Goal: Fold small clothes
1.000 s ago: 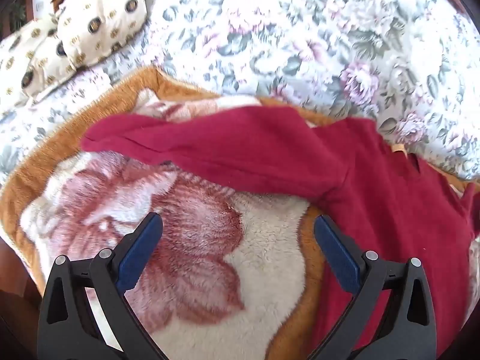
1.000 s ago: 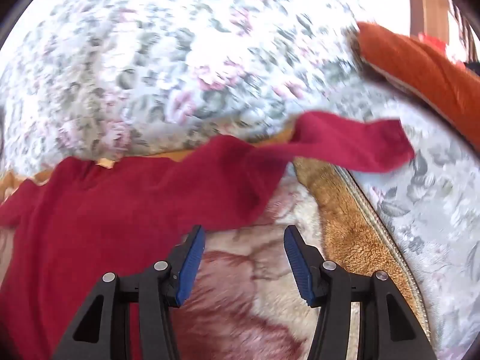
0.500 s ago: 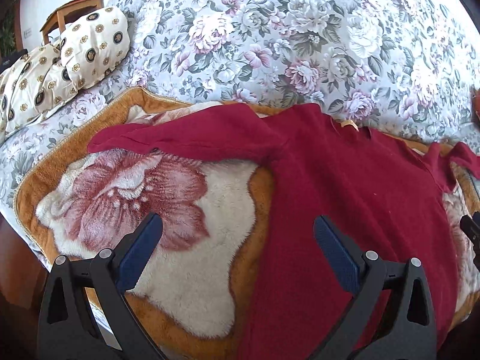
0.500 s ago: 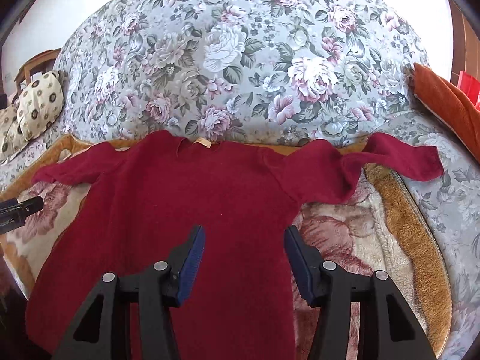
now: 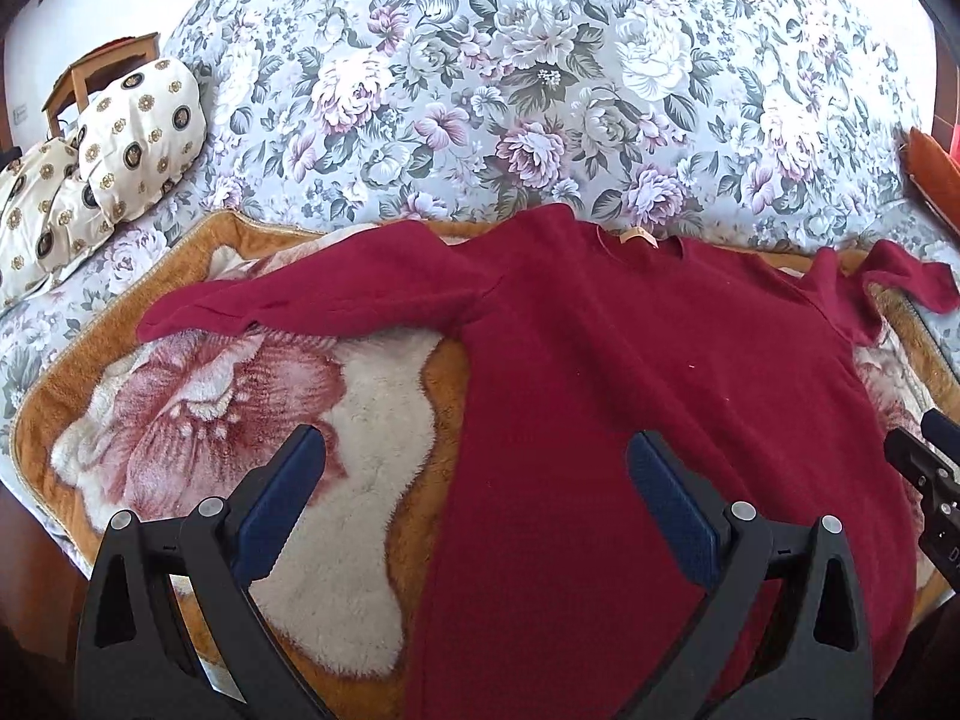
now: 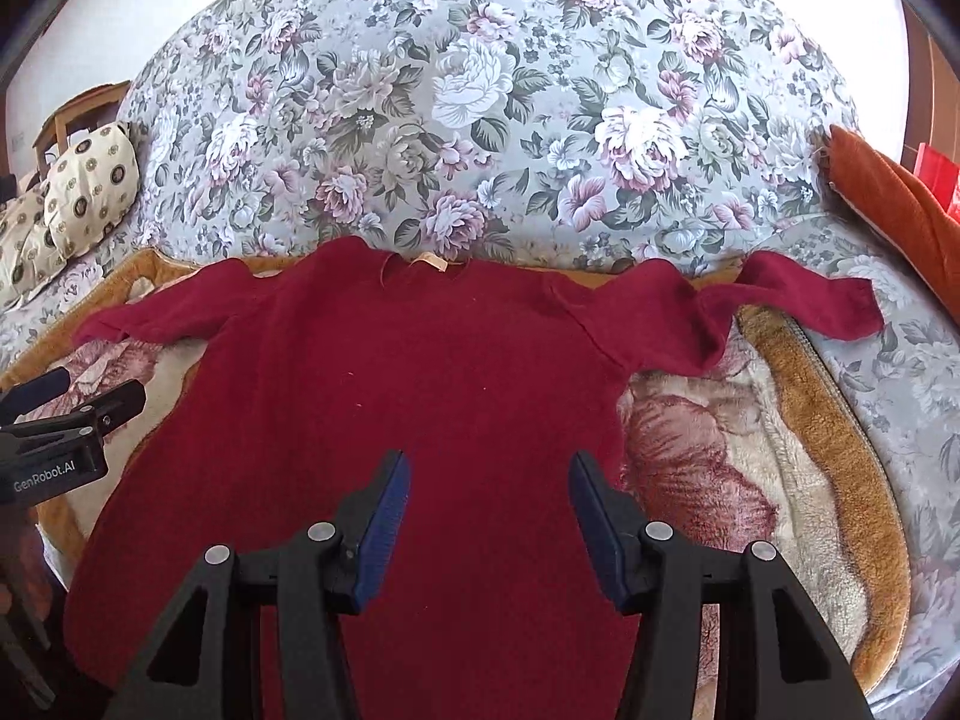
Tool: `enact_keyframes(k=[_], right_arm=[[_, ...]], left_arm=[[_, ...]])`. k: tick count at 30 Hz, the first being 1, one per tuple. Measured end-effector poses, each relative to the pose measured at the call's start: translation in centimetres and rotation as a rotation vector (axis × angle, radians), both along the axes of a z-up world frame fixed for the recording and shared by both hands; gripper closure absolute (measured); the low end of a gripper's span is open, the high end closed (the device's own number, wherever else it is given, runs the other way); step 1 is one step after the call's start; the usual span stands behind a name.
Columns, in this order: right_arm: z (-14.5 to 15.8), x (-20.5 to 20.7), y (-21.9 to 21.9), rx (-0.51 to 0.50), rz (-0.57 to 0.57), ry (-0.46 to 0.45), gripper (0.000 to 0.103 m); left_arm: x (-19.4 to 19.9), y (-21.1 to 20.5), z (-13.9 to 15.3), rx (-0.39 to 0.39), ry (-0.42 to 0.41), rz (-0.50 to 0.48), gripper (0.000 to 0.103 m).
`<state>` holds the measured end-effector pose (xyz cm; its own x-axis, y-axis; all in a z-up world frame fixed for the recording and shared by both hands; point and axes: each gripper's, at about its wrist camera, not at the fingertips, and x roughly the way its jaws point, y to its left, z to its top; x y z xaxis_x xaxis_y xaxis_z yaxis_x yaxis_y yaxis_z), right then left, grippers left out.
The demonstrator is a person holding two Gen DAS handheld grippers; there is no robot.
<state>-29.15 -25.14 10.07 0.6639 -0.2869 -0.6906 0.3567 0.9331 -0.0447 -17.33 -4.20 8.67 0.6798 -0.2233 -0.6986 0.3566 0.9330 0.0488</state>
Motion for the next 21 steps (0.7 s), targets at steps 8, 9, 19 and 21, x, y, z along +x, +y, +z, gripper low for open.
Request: enact_keyframes(k=[8,9,19,21], right_arm=[[-0.4,0.4,0.3,0.001,-0.010,0.003,0.050],[-0.4,0.4,0.2,0.005,-0.012,0.001,0.050],[-0.7,1.0,0.4,0.025,-0.011,0.012,0.050],[-0.7,0.9,0.3,0.029,-0.017,0.008,0.050]], left_arm=[[0.6,-0.5,-0.8,0.015,0.008,0.008,0.001],[0.6,-0.6,-0.9,0.019,0.008,0.007,0.001],[0.8,-1.1,-1.1,0.022,0.011,-0.001,0.001],[0.8,-1.2,-1.2,0.025,0.012,-0.002,0.001]])
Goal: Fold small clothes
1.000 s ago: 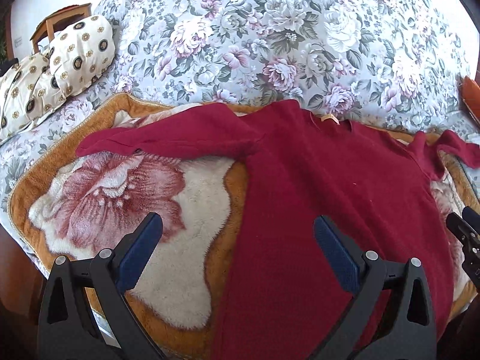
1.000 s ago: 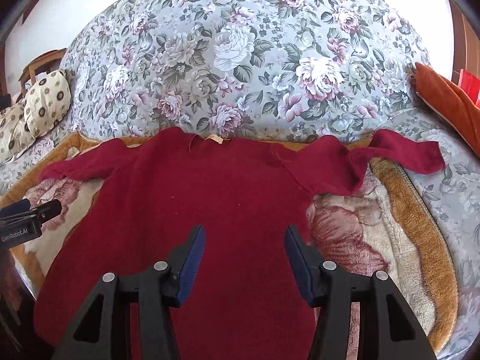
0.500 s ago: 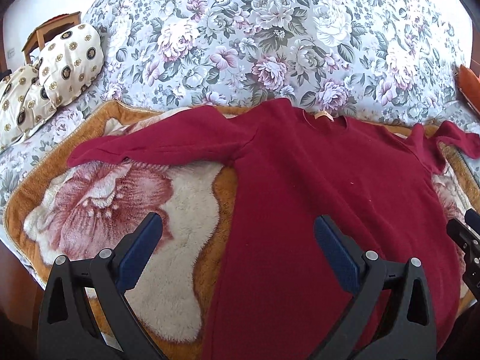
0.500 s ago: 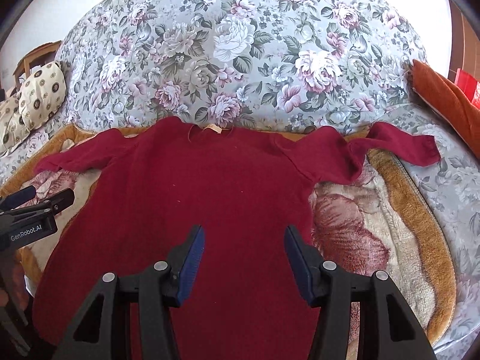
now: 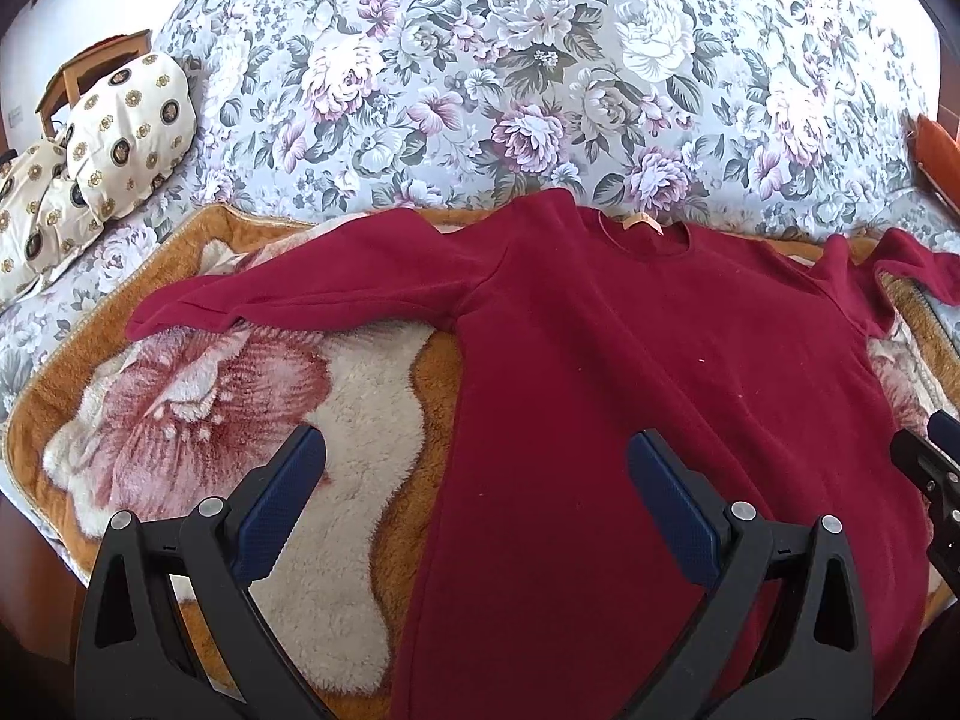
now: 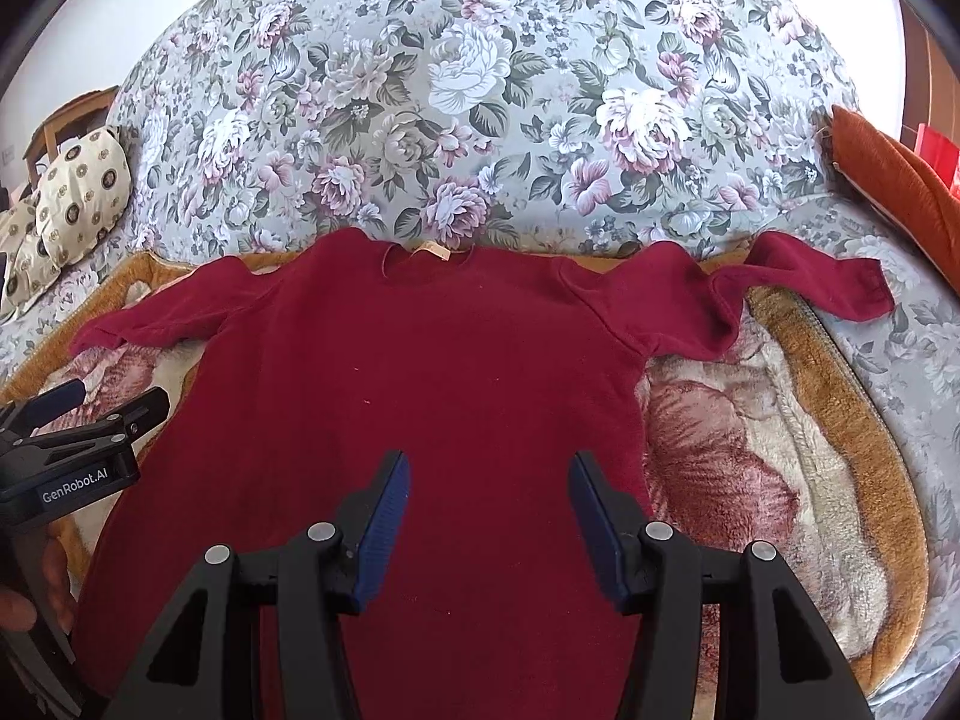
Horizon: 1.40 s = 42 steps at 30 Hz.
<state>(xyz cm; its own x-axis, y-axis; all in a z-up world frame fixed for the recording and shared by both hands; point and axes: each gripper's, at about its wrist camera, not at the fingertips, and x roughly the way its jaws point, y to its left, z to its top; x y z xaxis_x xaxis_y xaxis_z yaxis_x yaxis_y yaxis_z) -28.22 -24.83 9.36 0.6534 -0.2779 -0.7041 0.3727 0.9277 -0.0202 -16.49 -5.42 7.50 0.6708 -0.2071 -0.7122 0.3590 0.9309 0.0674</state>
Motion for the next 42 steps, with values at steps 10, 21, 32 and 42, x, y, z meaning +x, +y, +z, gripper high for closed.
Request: enact_keyframes(k=[10,21,32,42], right_arm=[[-0.2,0.3,-0.3,0.008,-0.023,0.012,0.050],[-0.7,1.3,-0.3,0.028,-0.022,0.034,0.050],[-0.6,2.5,0.4,0.027,-0.011,0.032,0.050],[-1.0,3.2,0.6,0.037,-0.012,0.044,0.050]], left_arm=[[0.1,0.0,-0.1,-0.002,0.006,-0.001,0.001],[0.1,-0.4,-0.4,0.001,0.010,0.002,0.001],[0.6,-1.0,-0.7,0.001,0.016,-0.002,0.001],[0.6,-0.9,-0.7,0.002,0.017,-0.002,0.001]])
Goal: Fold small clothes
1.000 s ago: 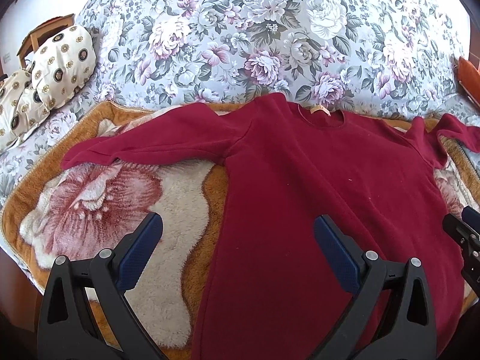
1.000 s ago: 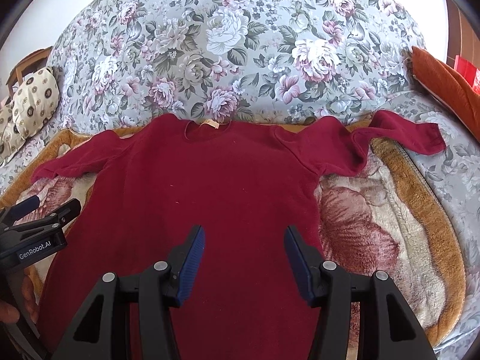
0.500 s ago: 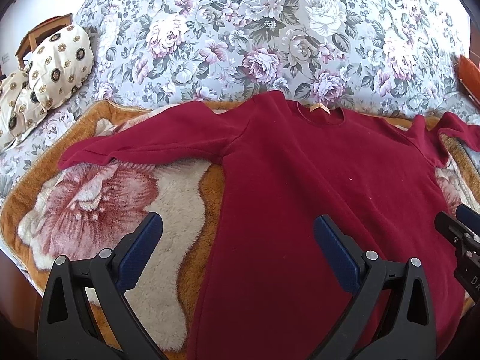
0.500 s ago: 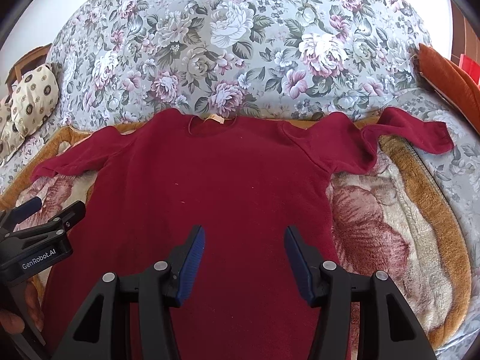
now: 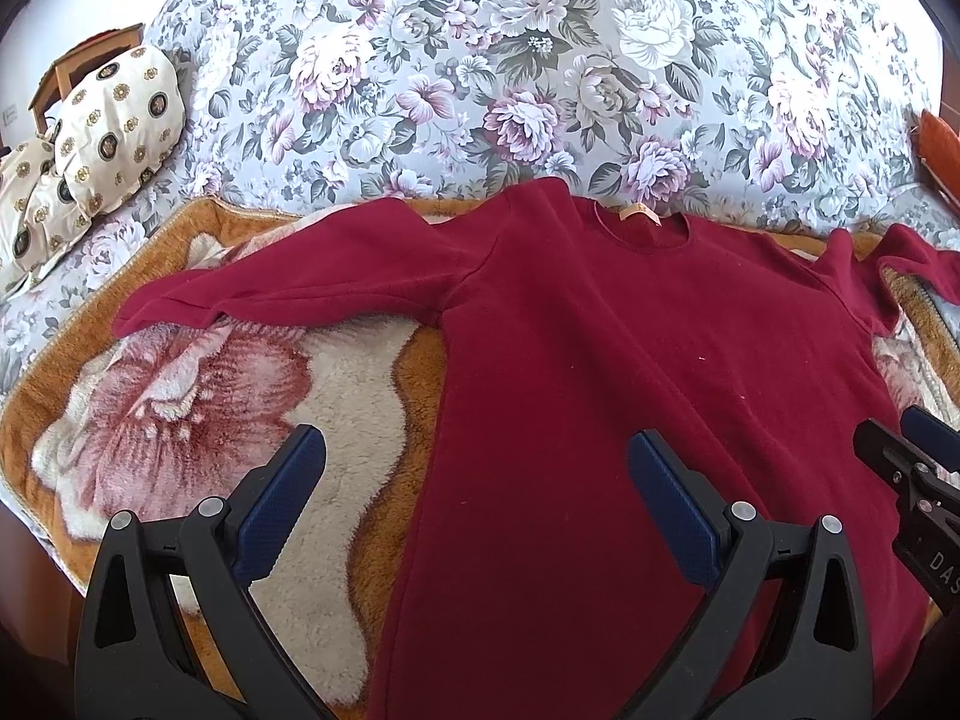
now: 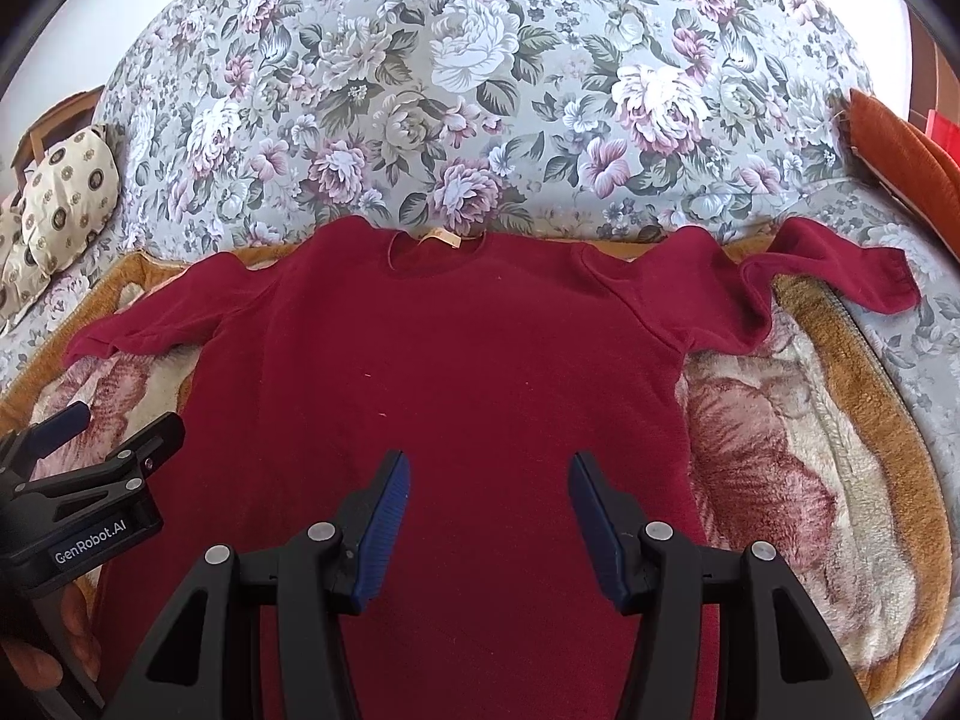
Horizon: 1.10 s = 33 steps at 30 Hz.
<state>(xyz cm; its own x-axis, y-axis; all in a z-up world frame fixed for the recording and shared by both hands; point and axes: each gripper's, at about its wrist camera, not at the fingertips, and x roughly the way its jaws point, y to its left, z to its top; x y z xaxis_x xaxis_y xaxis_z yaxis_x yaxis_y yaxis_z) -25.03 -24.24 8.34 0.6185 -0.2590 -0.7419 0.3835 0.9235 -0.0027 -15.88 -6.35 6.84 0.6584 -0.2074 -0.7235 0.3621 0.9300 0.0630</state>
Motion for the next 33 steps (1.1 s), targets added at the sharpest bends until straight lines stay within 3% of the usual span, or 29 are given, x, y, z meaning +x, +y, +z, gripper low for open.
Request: enact_keyframes(k=[33], right_arm=[[-1.2,1.2,-0.4,0.033,-0.014,0.033,0.050]], left_arm=[[0.3,-0.3,-0.5,-0.002,0.011,-0.001,0.001]])
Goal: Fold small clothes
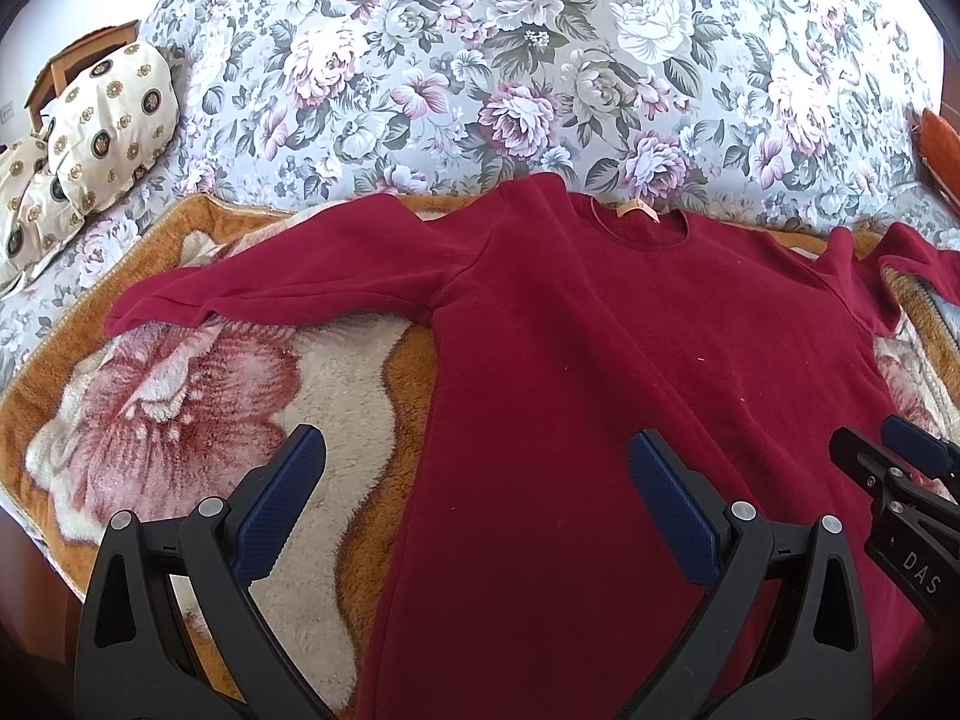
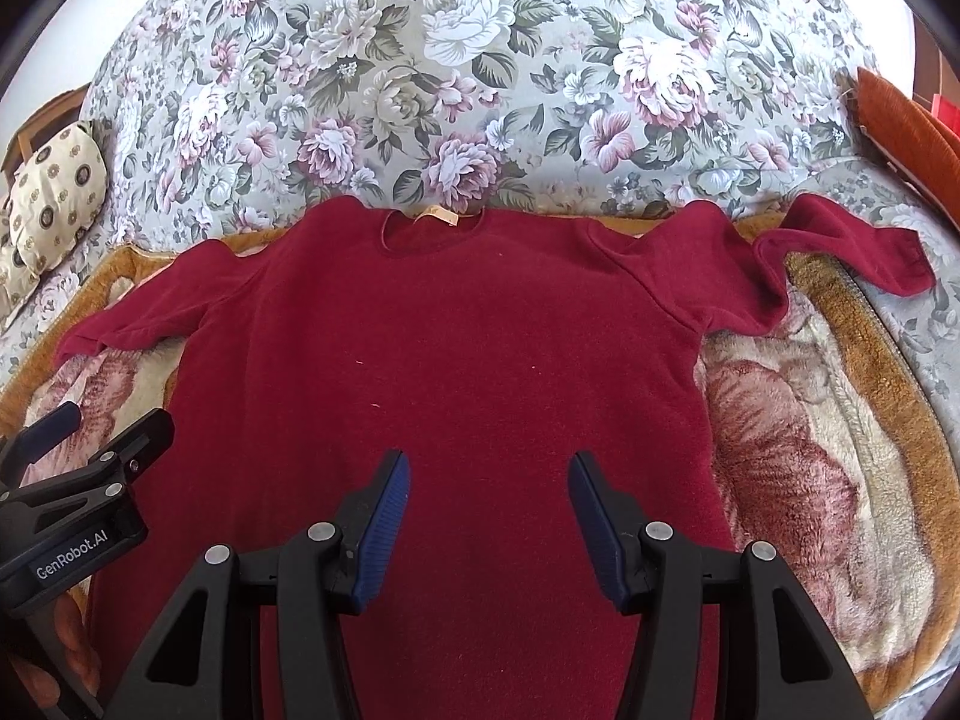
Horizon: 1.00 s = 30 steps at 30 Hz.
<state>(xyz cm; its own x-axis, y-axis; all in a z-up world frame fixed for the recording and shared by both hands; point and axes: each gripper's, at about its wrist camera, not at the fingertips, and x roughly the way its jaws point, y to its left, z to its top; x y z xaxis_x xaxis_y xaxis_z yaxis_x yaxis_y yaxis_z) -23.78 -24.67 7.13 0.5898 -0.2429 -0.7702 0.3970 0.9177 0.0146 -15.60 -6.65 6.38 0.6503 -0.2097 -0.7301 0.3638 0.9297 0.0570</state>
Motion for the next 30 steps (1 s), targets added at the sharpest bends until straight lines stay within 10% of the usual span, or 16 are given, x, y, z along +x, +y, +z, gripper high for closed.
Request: enact_keyframes(k=[12,30], right_arm=[[0.5,2.9,1.4,-0.002,0.075,0.002,0.050],[-1.9,19.1,10.4,0.032,0.366,0.030,0.050]], left_arm=[[3.1,4.1,1.4,-0.159,0.104,0.073,0.001],[19.2,26.6,-0.7,-0.465,0.184,0.680,0.001]])
